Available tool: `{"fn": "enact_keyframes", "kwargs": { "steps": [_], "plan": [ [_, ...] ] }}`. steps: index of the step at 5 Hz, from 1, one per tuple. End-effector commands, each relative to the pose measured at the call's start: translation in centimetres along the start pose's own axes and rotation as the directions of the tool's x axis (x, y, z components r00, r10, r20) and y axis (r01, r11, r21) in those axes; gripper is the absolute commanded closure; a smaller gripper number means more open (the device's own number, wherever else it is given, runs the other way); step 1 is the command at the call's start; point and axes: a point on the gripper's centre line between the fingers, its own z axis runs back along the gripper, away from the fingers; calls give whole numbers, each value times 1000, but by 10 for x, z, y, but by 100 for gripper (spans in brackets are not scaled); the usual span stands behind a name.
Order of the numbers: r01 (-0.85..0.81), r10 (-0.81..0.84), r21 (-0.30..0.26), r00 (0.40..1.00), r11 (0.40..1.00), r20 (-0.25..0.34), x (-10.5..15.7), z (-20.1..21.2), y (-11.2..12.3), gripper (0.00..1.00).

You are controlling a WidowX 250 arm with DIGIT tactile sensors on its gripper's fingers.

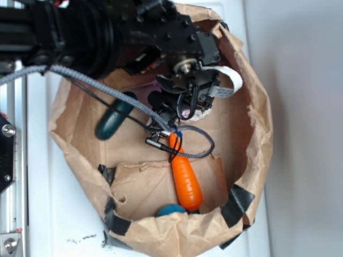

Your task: Grab the white paper.

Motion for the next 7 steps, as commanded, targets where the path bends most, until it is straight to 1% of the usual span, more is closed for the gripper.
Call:
{"fn": "enact_keyframes", "kwargs": {
  "steps": [1, 2, 3, 4, 5, 6, 7],
  "plan": [
    [2, -9, 77, 995, 997, 94, 16, 12, 5, 100],
    [-2, -5, 71, 995, 997, 101, 11, 18, 3, 100],
    [-17, 12, 37, 991, 999, 134, 5, 42, -3, 100],
    [-56, 62, -40, 983, 998, 176, 1, 82, -10, 100],
    [-129, 153, -121, 966, 984, 207, -3, 127, -15, 100],
    [-185, 212, -139, 954, 973, 213, -8, 155, -24, 100],
    [-260, 274, -94, 943, 961, 190, -6, 173, -35, 100]
  ]
}}
